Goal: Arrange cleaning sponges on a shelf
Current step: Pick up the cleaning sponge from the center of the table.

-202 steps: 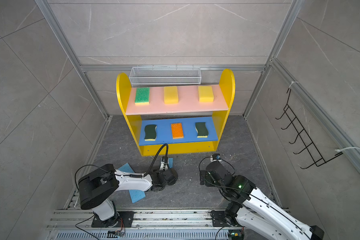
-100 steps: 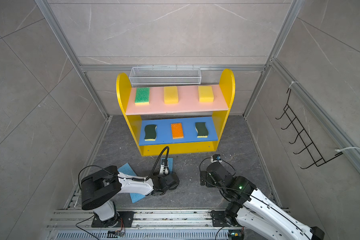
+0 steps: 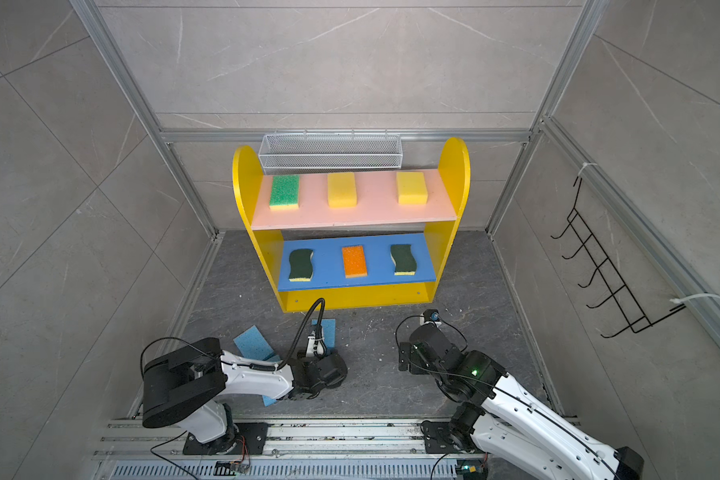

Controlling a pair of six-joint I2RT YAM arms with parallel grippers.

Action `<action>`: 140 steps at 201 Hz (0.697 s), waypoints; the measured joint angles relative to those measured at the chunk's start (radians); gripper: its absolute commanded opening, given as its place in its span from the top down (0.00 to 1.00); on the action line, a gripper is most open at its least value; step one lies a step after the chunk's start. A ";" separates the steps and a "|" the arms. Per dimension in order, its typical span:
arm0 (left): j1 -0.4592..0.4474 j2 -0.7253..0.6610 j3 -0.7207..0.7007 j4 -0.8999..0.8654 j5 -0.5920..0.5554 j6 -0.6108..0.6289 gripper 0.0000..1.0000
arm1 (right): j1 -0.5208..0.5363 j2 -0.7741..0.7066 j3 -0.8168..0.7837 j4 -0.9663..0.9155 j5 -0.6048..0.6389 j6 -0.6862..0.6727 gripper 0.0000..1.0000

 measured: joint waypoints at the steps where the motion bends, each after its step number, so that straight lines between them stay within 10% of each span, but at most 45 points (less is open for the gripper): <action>1: 0.000 -0.002 -0.002 -0.001 0.000 -0.001 0.28 | 0.000 0.001 -0.001 0.002 0.000 0.000 0.00; 140: 0.091 -0.315 -0.265 0.142 -0.077 0.211 0.28 | 0.002 0.079 -0.072 0.183 -0.003 -0.034 0.01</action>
